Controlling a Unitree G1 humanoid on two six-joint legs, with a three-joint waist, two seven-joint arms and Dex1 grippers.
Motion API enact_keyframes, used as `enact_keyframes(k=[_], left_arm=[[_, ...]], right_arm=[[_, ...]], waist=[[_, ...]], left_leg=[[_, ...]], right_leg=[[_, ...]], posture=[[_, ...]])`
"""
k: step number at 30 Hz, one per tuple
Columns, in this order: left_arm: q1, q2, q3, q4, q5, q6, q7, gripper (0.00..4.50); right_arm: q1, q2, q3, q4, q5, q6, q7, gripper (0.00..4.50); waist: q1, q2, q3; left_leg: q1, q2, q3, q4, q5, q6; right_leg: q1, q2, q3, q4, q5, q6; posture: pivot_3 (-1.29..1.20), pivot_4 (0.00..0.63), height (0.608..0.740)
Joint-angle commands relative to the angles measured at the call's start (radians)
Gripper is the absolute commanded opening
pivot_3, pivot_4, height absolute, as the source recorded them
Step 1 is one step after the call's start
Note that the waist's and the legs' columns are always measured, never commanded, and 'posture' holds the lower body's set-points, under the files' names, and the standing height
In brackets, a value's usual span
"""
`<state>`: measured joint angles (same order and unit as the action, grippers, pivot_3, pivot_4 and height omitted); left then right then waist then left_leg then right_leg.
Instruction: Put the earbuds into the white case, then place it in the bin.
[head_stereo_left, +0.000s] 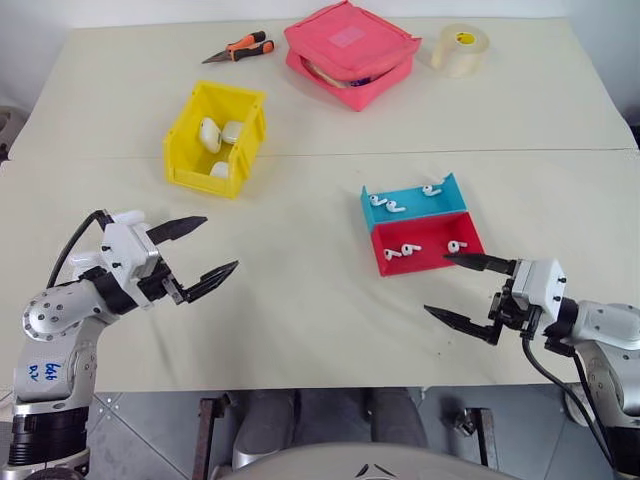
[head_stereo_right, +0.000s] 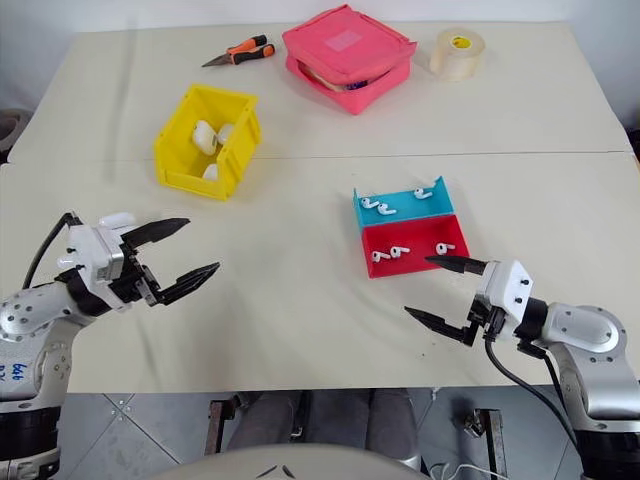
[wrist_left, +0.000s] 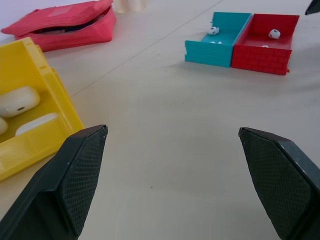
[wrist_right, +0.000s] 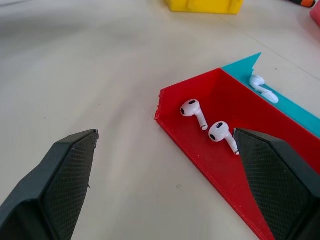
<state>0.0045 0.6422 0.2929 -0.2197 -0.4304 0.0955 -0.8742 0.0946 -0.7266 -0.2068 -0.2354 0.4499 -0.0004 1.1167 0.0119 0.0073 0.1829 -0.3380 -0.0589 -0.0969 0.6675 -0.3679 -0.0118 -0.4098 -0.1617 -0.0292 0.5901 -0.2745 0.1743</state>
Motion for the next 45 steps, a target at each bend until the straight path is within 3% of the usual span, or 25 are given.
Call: enact_keyframes(k=[1, 6, 12, 19, 25, 31, 35, 39, 45], left_arm=[[0.036, -0.010, 0.032, -0.027, 0.007, -0.013, 0.039, 4.47], [0.167, -0.072, 0.141, -0.068, 0.002, -0.019, 0.164, 4.47], [0.423, -0.272, 0.354, -0.201, -0.039, -0.010, 0.378, 4.47], [0.533, -0.425, 0.442, -0.268, -0.114, 0.105, 0.590, 4.47], [0.508, -0.319, 0.470, -0.342, -0.211, 0.301, 0.660, 4.47], [0.411, 0.014, 0.568, -0.338, -0.416, 0.849, 0.824, 4.47], [0.263, 0.121, 0.588, -0.263, -0.454, 1.128, 0.940, 4.47], [0.018, 0.138, 0.566, -0.164, -0.453, 1.301, 1.010, 4.47], [-0.094, 0.145, 0.493, -0.082, -0.360, 1.368, 0.986, 4.47]], right_arm=[[-0.029, -0.002, 0.000, -0.007, 0.017, -0.010, 0.009, 4.50], [-0.122, 0.036, 0.063, -0.004, 0.032, 0.008, 0.009, 4.50], [-0.249, 0.142, 0.170, -0.049, 0.022, -0.061, 0.003, 4.50], [-0.314, 0.176, 0.217, -0.070, 0.028, -0.093, 0.027, 4.50], [-0.327, 0.114, 0.227, -0.080, 0.091, 0.031, 0.073, 4.50], [-0.322, 0.030, 0.225, -0.102, 0.169, 0.184, 0.121, 4.50], [-0.314, 0.025, 0.210, -0.096, 0.168, 0.193, 0.118, 4.50], [-0.311, 0.032, 0.204, -0.104, 0.160, 0.191, 0.102, 4.50], [-0.300, 0.035, 0.203, -0.129, 0.162, 0.198, 0.076, 4.50]], waist=[[-0.001, 0.000, 0.000], [-0.014, 0.000, 0.000], [-0.012, -0.002, 0.000], [0.016, -0.007, -0.002], [0.012, -0.010, -0.004], [0.010, -0.010, -0.004], [0.007, -0.010, -0.004], [0.008, -0.010, -0.004], [-0.010, -0.010, -0.004]], left_leg=[[0.000, 0.000, 0.000, 0.000, 0.000, 0.000], [0.001, 0.001, 0.000, -0.001, -0.001, -0.001], [0.001, 0.002, 0.000, -0.001, -0.002, -0.001], [0.001, 0.001, -0.001, 0.003, -0.003, 0.000], [0.000, 0.002, -0.002, 0.004, -0.004, 0.000], [0.001, 0.004, -0.002, 0.004, -0.005, -0.002], [0.002, 0.005, -0.002, 0.003, -0.005, -0.002], [0.002, 0.007, -0.001, 0.002, -0.005, -0.004], [0.001, 0.007, -0.001, 0.001, -0.006, -0.005]], right_leg=[[0.000, 0.000, 0.000, 0.000, 0.000, 0.000], [0.000, 0.001, 0.002, 0.000, 0.000, 0.000], [-0.001, 0.001, 0.003, -0.001, 0.000, 0.000], [0.000, 0.001, 0.003, -0.004, 0.000, 0.000], [0.000, 0.002, 0.003, -0.004, -0.001, -0.001], [-0.001, 0.006, 0.006, -0.001, -0.002, -0.003], [-0.001, 0.007, 0.007, 0.002, -0.002, -0.003], [-0.002, 0.010, 0.007, 0.002, -0.002, -0.004], [-0.004, 0.010, 0.007, 0.002, -0.002, -0.004]], posture=[[0.00, 0.150, 0.740], [0.00, 0.150, 0.740], [0.00, 0.150, 0.740], [0.00, 0.150, 0.740], [0.00, 0.150, 0.740], [0.00, 0.150, 0.740], [0.00, 0.150, 0.740], [0.00, 0.150, 0.740], [0.00, 0.150, 0.740]])
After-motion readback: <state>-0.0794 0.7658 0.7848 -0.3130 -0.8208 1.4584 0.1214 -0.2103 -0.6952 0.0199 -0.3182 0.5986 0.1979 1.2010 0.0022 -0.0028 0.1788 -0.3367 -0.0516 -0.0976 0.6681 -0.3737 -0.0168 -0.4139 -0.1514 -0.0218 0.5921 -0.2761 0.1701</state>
